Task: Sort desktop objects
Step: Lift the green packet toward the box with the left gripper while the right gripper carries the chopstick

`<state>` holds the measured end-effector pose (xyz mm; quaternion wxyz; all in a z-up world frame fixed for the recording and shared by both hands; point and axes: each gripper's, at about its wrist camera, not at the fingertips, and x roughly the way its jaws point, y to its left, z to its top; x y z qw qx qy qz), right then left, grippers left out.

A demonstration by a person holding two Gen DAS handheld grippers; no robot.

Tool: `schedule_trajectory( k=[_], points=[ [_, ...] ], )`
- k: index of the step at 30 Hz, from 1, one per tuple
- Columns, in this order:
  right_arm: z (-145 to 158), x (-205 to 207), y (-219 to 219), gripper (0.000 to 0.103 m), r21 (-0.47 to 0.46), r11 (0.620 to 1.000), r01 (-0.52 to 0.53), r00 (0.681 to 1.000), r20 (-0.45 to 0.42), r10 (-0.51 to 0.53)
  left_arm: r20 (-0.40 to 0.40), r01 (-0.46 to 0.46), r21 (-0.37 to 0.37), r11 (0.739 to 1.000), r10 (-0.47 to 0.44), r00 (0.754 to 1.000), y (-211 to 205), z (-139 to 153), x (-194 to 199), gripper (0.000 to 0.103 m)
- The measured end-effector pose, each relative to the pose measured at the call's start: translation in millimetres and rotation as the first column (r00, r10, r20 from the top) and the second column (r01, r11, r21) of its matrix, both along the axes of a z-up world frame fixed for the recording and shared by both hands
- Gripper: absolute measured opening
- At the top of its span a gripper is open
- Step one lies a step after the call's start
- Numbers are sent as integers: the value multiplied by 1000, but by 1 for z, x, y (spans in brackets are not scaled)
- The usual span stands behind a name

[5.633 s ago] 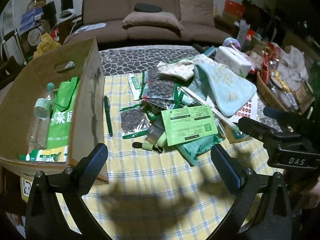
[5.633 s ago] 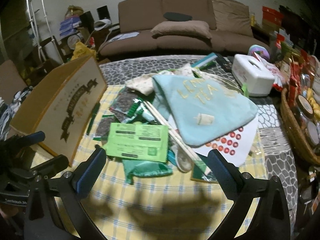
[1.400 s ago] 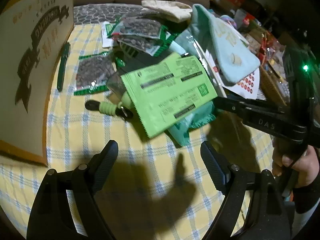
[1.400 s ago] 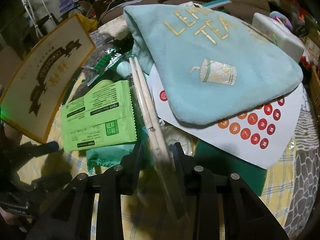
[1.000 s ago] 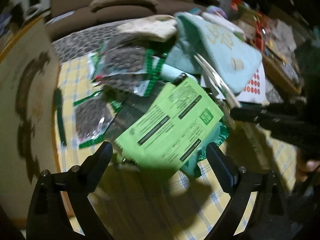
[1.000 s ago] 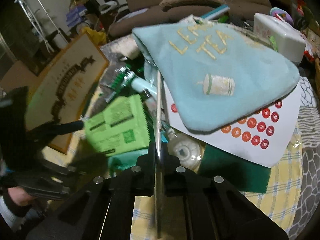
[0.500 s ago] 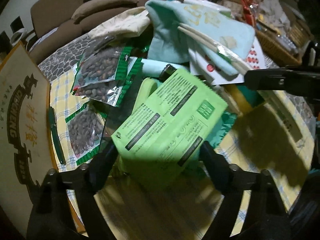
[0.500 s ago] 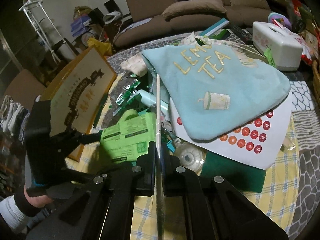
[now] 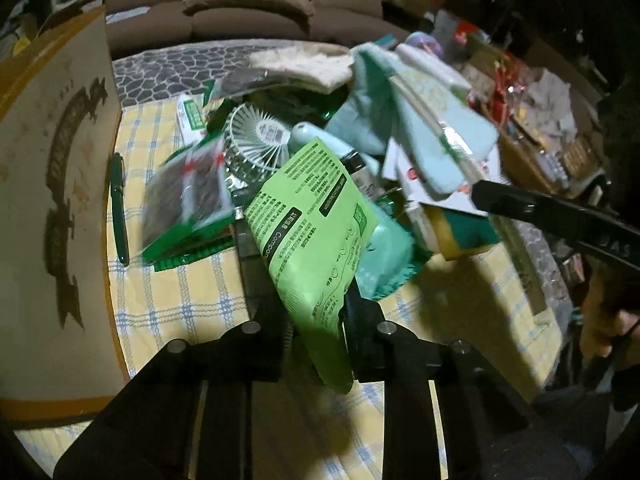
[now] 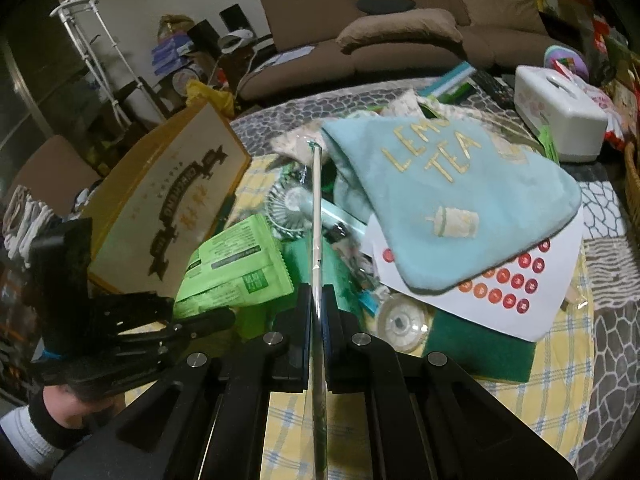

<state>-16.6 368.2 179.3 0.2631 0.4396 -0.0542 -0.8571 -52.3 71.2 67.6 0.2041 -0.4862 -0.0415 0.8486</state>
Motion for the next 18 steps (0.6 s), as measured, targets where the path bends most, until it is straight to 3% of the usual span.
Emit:
schedule_trajectory(
  k=[10,18],
  points=[
    [26,9,-33,4,-61,997,-37,999,-33,35,-85,-21,52,998,25,996,-23,58,12,17],
    [53,13,-74,4,-168,983,-77,997,-44,71,-136,-100,75,992,109,985,-76,97,21,17]
  ],
)
